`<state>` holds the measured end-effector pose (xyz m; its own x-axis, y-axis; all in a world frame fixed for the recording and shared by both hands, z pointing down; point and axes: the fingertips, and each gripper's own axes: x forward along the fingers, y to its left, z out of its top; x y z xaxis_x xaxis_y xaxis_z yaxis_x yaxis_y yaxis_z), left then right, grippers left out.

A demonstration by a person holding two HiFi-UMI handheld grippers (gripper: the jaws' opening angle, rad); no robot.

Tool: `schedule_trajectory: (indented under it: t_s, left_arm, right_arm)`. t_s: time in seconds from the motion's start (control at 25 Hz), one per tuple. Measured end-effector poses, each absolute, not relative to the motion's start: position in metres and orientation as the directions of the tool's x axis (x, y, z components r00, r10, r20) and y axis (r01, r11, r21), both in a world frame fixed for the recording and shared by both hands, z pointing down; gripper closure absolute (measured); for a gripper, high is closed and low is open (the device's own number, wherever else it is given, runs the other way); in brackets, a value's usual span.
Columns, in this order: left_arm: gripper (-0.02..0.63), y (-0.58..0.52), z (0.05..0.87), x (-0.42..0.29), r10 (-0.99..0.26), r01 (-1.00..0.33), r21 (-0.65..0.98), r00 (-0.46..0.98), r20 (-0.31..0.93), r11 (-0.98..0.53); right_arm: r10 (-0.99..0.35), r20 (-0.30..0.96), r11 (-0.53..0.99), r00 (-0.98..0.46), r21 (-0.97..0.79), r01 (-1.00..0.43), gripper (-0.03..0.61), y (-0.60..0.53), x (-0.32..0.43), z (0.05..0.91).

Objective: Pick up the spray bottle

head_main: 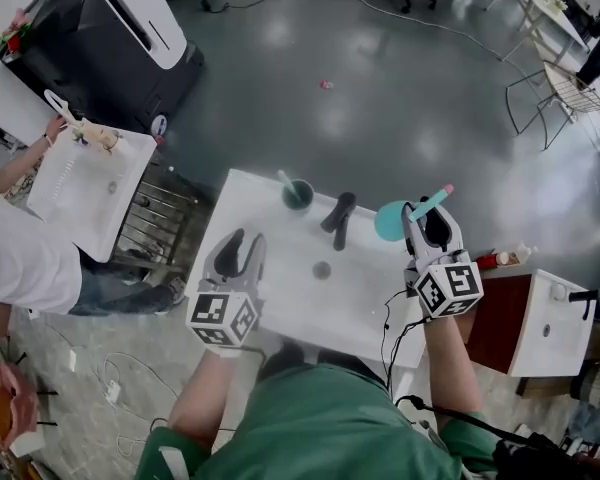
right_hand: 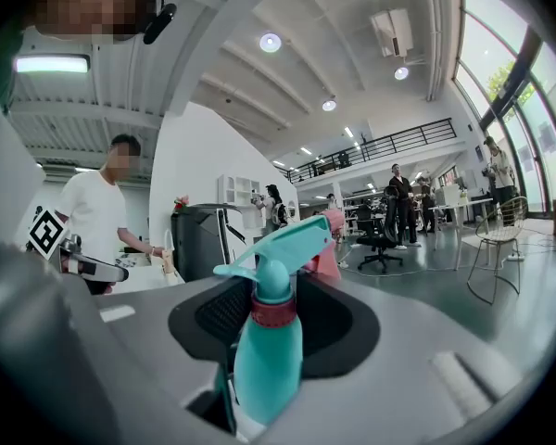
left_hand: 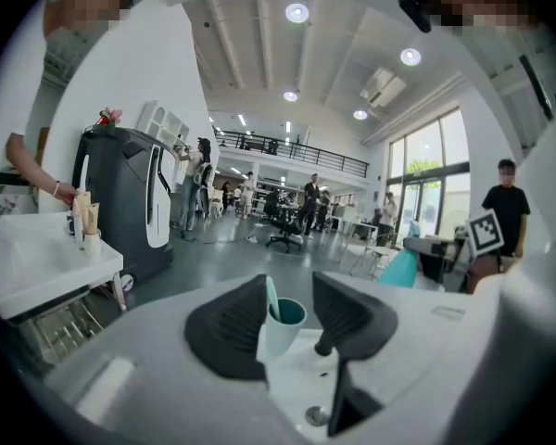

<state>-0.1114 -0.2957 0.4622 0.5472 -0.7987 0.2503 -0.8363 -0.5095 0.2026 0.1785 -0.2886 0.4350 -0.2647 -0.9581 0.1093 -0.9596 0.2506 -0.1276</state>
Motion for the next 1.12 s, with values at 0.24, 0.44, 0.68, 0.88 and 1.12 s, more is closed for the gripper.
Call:
schedule_trajectory:
  t_s: [0.24, 0.44, 0.68, 0.88, 1.12]
  left_arm:
    - [0.460, -0.287, 0.448, -0.111, -0.805, -0.835, 0.196, 0.548, 0.226, -0.514]
    - [0.462, -0.283, 0.436, -0.114, -0.809, -0.834, 0.191, 0.549, 0.208, -0.517]
    - [0.462, -0.279, 0.422, -0.119, -0.817, -0.836, 0.180, 0.546, 0.185, -0.518]
    - [0.462, -0.277, 0.413, -0.123, -0.823, -0.837, 0.177, 0.544, 0.163, -0.518]
    - [0.462, -0.274, 0.402, -0.125, -0.828, -0.837, 0.170, 0.543, 0.141, -0.520]
  right_arm:
    - [-0.959, 0.072, 0.267, -0.275, -0.104, -0.958, 0.430, -0.278, 0.175, 0.409]
    - [-0.958, 0.045, 0.278, -0.283, -0.090, -0.956, 0.430, -0.274, 0.170, 0.393]
    - [-0.957, 0.024, 0.288, -0.290, -0.076, -0.955, 0.430, -0.266, 0.163, 0.375]
    - [-0.954, 0.005, 0.298, -0.298, -0.058, -0.953, 0.430, -0.263, 0.157, 0.363]
    - [-0.951, -0.015, 0.309, -0.308, -0.042, -0.950, 0.430, -0.261, 0.152, 0.350]
